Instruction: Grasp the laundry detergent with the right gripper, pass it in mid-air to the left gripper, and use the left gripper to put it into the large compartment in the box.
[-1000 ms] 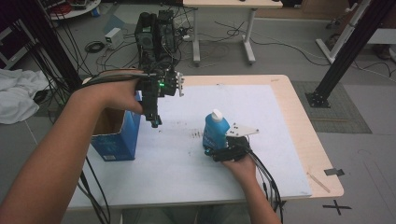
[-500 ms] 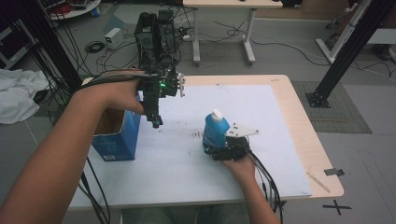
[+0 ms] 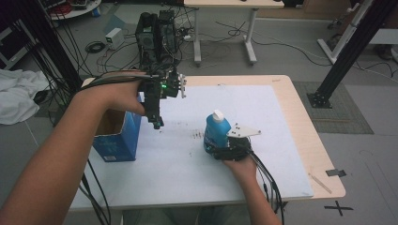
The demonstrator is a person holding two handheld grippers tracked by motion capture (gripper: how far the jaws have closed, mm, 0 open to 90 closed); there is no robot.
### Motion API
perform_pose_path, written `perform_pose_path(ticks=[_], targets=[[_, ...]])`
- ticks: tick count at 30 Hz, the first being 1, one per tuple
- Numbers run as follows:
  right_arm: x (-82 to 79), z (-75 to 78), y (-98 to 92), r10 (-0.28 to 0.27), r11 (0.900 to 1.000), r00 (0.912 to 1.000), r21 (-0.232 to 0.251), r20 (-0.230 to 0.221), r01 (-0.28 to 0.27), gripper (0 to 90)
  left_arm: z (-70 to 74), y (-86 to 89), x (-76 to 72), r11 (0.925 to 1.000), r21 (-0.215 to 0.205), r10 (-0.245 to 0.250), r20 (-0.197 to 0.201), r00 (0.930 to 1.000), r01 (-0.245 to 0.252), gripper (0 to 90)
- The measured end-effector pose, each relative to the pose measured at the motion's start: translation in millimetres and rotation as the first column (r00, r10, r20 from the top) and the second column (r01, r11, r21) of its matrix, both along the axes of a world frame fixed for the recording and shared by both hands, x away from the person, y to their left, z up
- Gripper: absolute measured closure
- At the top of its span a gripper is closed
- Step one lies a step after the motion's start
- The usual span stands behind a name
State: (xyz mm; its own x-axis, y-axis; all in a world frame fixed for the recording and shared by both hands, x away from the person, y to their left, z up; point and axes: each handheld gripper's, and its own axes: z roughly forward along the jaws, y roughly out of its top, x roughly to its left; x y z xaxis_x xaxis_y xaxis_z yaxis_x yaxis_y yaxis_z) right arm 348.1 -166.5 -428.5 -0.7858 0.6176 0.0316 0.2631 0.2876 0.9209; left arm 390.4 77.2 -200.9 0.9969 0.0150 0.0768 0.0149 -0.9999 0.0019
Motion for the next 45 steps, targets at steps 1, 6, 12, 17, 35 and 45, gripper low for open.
perform_pose_path(ticks=[1,6,12,17,35,45], targets=[[-0.1,0.3,-0.3,-0.004,1.0,1.0,-0.005,0.001,0.004,24.5,-0.1,-0.3,0.1,1.0,0.0,0.0,0.0,1.0,0.0,5.7],[0.2,-0.1,-0.1,0.001,1.0,1.0,-0.005,-0.005,-0.001,29.4,0.4,-1.1,0.3,1.0,0.0,0.0,0.002,1.0,0.0,5.7],[-0.2,0.7,-1.0,-0.001,1.0,1.0,0.002,-0.009,0.001,32.3,-1.0,-0.9,0.9,1.0,0.008,0.003,0.004,1.0,-0.003,5.7],[0.0,0.1,-0.2,-0.012,1.0,0.9999,-0.004,0.002,0.012,33.0,-0.1,-1.2,0.9,1.0,-0.003,0.003,0.006,1.0,-0.003,5.7],[-1.0,0.8,0.2,-0.03,1.0,0.9994,-0.006,0.017,0.03,39.5,-2.1,0.3,2.5,1.0,-0.001,0.004,-0.001,1.0,-0.004,5.7],[-0.9,0.3,0.3,-0.037,0.999,0.9989,-0.015,0.029,0.037,41.0,-3.8,1.1,2.9,1.0,-0.004,0.005,-0.001,1.0,-0.005,5.7]])
